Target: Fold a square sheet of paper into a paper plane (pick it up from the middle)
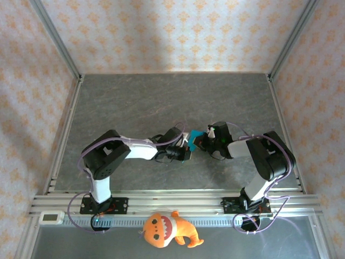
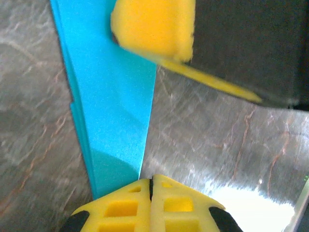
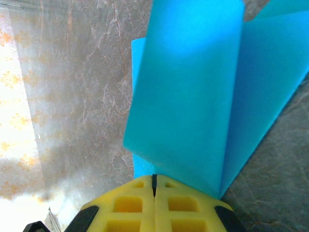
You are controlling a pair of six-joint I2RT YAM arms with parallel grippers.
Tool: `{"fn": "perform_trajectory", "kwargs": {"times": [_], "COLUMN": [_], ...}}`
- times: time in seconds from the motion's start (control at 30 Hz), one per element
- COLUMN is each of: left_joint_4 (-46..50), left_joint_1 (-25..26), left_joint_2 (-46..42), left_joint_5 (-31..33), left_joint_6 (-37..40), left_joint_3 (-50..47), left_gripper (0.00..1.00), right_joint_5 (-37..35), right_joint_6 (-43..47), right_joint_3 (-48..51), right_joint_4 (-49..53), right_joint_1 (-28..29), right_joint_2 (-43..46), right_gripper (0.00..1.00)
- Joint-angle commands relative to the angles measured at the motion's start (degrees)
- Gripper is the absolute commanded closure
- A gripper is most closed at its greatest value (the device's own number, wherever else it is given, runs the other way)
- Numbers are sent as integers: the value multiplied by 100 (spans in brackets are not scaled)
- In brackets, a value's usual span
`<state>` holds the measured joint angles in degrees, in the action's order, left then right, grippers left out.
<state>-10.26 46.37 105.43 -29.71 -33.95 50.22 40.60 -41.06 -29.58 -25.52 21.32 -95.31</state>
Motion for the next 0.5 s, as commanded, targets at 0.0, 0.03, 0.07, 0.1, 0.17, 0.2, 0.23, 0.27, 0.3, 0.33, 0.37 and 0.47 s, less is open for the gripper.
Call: {"fn": "perform_trajectory", "kwargs": {"times": [0.0, 0.03, 0.07, 0.1, 0.17, 0.2, 0.23, 0.27, 0.3, 0.33, 0.37, 0.47], "left_joint_4": [459, 561, 678, 830, 1021, 1044, 1045, 1032, 1033, 1027, 1013, 741], "left_joint_1": [69, 83, 106, 138, 183, 206, 213, 215, 216, 215, 217, 215], "left_joint_2": [-344, -447, -510, -589, -715, -785, -854, -912, -975, -1056, -1120, -1387], "left_joint_5": [-26, -2, 72, 201, 286, 296, 333, 359, 399, 438, 463, 527], "left_joint_6": [247, 275, 440, 549, 703, 749, 754, 742, 732, 725, 719, 590], "left_joint_3": [-453, -542, -608, -664, -764, -841, -909, -964, -986, -987, -968, -865], "left_gripper": [98, 98, 98, 99, 99, 99, 99, 99, 99, 99, 99, 99], "right_joint_5": [-610, -608, -607, -606, -602, -602, -600, -596, -596, -588, -585, -547], "right_joint_6": [147, 150, 147, 140, 139, 141, 142, 139, 142, 131, 133, 90], "right_joint_3": [190, 177, 172, 172, 180, 181, 189, 190, 199, 199, 203, 223], "right_joint_4": [509, 509, 509, 491, 481, 472, 473, 470, 476, 471, 461, 403], "right_joint_1": [-23, -24, -31, -23, -23, -24, -23, -23, -23, -26, -24, -28], "right_joint_2": [-268, -278, -287, -300, -303, -306, -304, -303, -304, -300, -300, -287], "right_gripper": [96, 96, 96, 96, 96, 96, 96, 96, 96, 96, 96, 96]}}
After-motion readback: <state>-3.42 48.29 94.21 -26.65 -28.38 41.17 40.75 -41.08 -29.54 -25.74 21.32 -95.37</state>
